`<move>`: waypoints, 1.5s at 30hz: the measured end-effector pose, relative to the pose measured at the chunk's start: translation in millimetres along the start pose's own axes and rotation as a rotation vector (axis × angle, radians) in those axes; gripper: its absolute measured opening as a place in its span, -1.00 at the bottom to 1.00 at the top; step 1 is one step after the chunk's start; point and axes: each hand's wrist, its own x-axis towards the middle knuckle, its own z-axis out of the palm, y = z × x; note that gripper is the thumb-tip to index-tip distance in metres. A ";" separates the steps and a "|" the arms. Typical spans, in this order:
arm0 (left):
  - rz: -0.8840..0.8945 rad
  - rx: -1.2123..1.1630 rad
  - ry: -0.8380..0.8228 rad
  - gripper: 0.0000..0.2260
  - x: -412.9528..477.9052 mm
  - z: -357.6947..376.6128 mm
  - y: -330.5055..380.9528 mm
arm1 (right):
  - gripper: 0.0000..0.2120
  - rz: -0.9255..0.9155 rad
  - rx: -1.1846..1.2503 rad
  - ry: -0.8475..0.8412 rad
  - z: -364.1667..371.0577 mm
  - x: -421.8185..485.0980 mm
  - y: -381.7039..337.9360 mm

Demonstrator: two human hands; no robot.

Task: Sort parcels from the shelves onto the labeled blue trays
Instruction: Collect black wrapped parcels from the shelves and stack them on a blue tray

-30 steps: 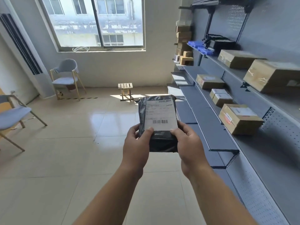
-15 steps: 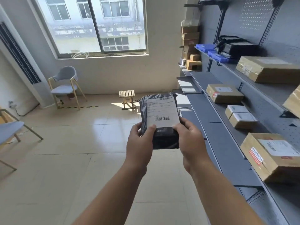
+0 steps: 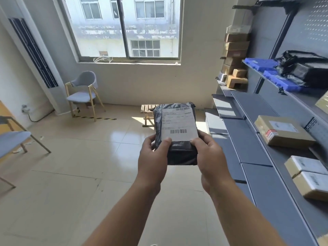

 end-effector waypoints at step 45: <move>0.096 -0.102 -0.644 -0.81 566.0 509.0 65.9 | -0.79 -0.323 -0.104 0.557 -153.8 645.9 -140.5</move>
